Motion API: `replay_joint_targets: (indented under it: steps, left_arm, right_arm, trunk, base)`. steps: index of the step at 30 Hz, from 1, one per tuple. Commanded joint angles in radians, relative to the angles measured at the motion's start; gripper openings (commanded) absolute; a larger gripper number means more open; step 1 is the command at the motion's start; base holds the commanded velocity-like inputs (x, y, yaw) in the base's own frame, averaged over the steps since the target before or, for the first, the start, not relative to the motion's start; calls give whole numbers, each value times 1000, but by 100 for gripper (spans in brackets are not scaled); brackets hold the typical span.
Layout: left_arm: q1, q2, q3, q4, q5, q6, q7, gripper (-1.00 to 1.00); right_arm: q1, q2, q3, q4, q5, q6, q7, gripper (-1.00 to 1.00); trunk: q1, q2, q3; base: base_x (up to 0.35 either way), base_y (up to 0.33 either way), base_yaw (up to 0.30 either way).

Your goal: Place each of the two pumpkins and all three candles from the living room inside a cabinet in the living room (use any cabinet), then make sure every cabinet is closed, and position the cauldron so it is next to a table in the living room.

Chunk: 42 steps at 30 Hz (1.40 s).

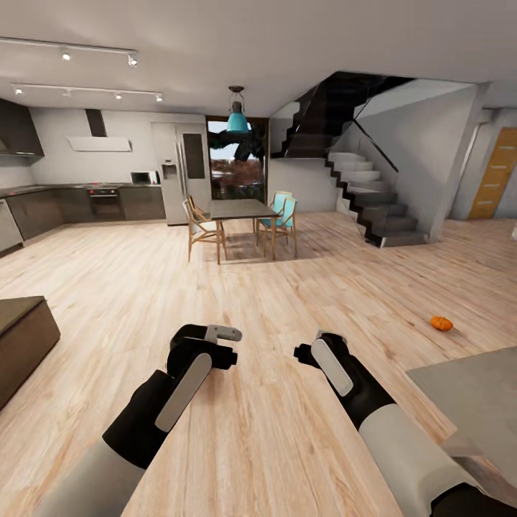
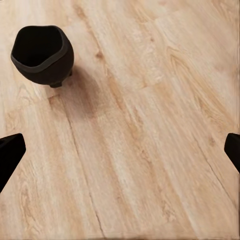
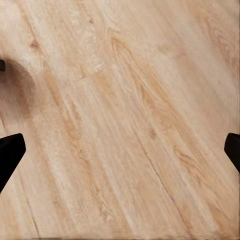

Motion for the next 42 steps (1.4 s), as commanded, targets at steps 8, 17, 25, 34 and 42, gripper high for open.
replay_joint_targets:
  steps: [8,17,25,34,42]
  left_arm:
    - [-1,1,-2,0,10,2,12,100]
    - [-1,1,-2,0,10,2,13,100]
    - [-1,1,-2,0,10,2,14,100]
    - [-1,1,-2,0,9,2,14,100]
    - [-1,1,-2,0,7,2,14,100]
  right_arm:
    - [-1,1,2,0,-9,1,-10,100]
    - [-1,1,2,-1,-10,1,-10,100]
    - [-1,1,2,-1,-11,1,-10,100]
    - [-1,1,2,0,-11,1,-10,100]
    - [-1,1,2,0,-10,1,-10,100]
  trunk:
    - [0,-1,0]
    - [0,-1,0]
    - [0,-1,3]
    - [0,-1,6]
    - [0,-1,7]
  base:
    - [-167,116,-94]
    - [-21,10,-3]
    - [-22,1,-165]
    - [-2,0,-273]
    - [-60,67,-285]
